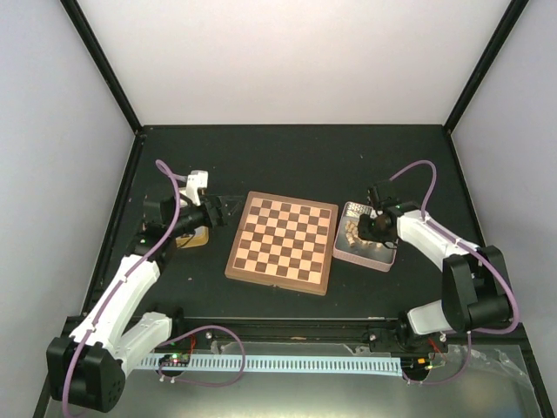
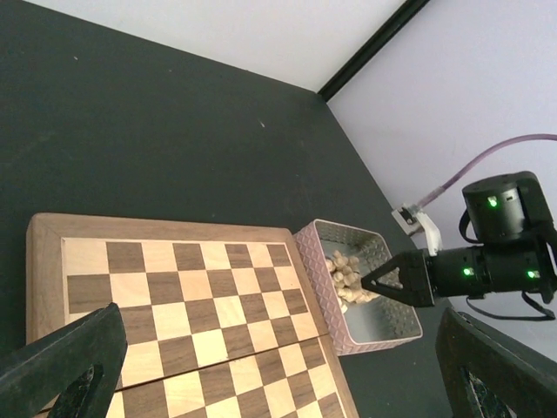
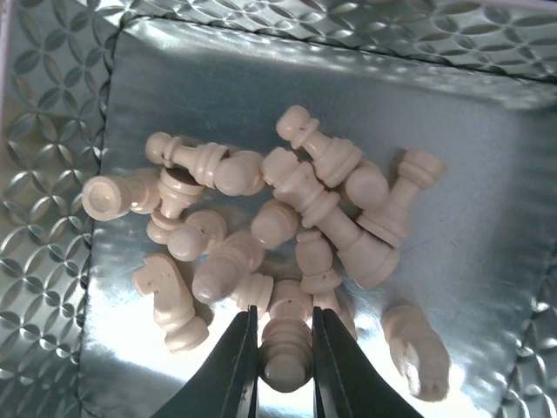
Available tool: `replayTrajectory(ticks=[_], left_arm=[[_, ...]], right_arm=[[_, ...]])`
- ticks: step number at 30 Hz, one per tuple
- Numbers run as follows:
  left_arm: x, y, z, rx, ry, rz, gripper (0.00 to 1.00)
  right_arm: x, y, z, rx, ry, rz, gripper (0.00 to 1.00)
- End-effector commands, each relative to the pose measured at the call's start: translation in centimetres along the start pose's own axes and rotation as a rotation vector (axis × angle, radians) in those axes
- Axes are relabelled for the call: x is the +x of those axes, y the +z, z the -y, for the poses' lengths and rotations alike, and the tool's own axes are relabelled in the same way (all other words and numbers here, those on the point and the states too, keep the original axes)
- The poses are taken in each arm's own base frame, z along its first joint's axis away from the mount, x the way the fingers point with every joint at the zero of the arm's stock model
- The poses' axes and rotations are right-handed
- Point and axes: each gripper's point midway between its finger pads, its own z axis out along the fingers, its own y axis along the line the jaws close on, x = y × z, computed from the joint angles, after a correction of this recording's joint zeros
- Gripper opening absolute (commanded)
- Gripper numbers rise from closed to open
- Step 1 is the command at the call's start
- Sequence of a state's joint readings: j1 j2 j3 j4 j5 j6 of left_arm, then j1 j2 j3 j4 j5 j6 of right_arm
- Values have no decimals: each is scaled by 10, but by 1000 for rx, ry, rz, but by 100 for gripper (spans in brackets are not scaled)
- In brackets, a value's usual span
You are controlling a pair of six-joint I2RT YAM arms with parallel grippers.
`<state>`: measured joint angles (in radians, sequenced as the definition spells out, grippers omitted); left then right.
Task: Set up the chess pieces on the board
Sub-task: Pick up the chess piece from the storage box, then place the chess piece on the chessboard.
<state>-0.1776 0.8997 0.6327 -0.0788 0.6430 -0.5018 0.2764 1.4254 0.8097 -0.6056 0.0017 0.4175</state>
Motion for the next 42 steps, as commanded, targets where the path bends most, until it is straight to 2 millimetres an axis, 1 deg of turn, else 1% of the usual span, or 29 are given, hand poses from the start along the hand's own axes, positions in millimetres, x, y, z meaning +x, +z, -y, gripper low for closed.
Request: replayTrajectory(ticks=[1, 5, 8, 12, 15, 17, 20, 24, 26, 27, 29, 32, 36, 40, 42], left_arm=[[-30, -8, 9, -35, 41, 67, 99], [-44, -16, 8, -100, 72, 105, 99], [-54, -21, 6, -139, 83, 146, 99], [-62, -29, 9, -163, 106, 185, 99], [-65, -35, 10, -181, 120, 206, 99], [-65, -37, 9, -192, 126, 210, 99], [-66, -42, 10, -208, 139, 219, 99], [-68, -52, 8, -251, 162, 240, 99], [-67, -55, 6, -276, 172, 247, 99], [-67, -57, 5, -287, 176, 249, 99], [-68, -61, 4, -306, 186, 255, 99], [-71, -66, 1, -338, 196, 269, 99], [-77, -79, -3, -407, 206, 313, 99], [-84, -100, -22, -549, 163, 388, 99], [-85, -107, -26, -590, 159, 412, 99]], right_arm=[[-9, -23, 4, 50, -4, 54, 11], [-17, -56, -3, 51, -2, 130, 11], [-20, -76, -21, 12, -23, 161, 11], [-24, -91, -53, -59, -69, 180, 11], [-27, -96, -91, -140, -137, 176, 11], [-24, -97, -126, -211, -202, 157, 11], [-15, -89, -176, -285, -298, 107, 11], [3, -70, -233, -308, -418, 48, 11], [14, -59, -257, -297, -476, 22, 11], [20, -59, -273, -304, -512, 18, 11], [34, -51, -292, -295, -566, -7, 11], [56, -42, -312, -284, -624, -37, 11], [81, -34, -327, -284, -672, -70, 11], [91, -27, -325, -235, -691, -81, 14], [93, -24, -321, -204, -696, -83, 16]])
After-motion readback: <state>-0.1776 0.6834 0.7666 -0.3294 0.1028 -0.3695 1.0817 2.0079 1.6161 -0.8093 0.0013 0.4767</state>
